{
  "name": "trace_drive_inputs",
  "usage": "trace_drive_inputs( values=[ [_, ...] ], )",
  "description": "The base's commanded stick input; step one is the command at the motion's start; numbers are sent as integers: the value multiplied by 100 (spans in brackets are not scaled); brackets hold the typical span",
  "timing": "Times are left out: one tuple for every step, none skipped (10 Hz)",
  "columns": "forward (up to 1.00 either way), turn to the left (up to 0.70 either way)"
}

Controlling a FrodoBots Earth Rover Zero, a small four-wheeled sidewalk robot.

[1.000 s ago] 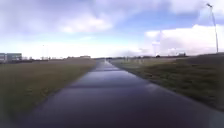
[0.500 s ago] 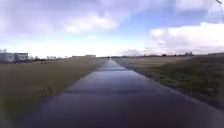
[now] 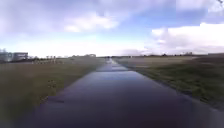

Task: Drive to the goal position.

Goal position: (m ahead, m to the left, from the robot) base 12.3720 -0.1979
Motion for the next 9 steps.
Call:
trace_drive_inputs(
  values=[
    [100,0],
    [100,0],
    [100,0],
    [100,0],
    [100,0],
    [100,0],
    [100,0],
    [100,0],
    [100,0]
  ],
)
